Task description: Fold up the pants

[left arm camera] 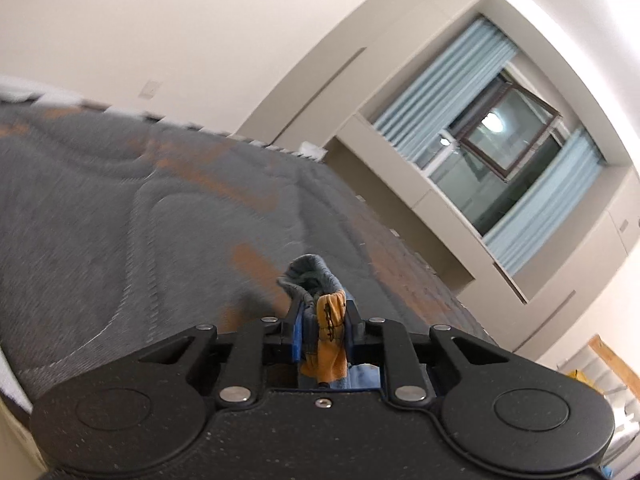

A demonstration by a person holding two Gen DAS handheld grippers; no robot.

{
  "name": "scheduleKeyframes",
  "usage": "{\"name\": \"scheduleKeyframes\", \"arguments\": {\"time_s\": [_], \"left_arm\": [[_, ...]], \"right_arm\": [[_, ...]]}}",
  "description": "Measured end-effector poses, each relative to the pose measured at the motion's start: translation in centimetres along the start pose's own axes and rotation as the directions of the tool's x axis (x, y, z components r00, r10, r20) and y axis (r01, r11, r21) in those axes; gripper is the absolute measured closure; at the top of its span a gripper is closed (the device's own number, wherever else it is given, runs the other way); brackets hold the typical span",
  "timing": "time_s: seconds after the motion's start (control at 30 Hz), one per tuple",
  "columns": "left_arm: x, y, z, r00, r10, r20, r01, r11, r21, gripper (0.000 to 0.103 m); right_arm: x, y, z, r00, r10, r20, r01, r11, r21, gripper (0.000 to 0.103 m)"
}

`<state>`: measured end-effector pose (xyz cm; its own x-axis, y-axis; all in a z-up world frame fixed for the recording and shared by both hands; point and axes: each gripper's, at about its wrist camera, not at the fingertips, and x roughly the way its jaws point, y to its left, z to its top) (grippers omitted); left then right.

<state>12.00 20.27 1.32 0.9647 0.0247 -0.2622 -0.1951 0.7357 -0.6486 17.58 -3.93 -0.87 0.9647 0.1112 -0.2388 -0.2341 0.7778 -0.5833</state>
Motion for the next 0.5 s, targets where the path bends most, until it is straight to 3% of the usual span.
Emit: {"name": "scheduleKeyframes", "arguments": {"time_s": [0.27, 0.5], "left_arm": [[-0.7, -7.6, -1.0, 0.991, -0.136, -0.005, 0.134, 0.976, 0.173, 0.083], [-0.8, -15.5, -5.2, 0.946, -0.307, -0.103, 0.324, 0.892, 0.315, 0.082]], "right_arm": [[-1.7, -2.6, -0.6, 1.000, 0.006, 0.028, -0.009, 0.995, 0.101, 0.000], [-3.4, -7.0, -3.7, 0.996, -0.082, -0.029, 0.086, 0.985, 0.152, 0.000]]}}
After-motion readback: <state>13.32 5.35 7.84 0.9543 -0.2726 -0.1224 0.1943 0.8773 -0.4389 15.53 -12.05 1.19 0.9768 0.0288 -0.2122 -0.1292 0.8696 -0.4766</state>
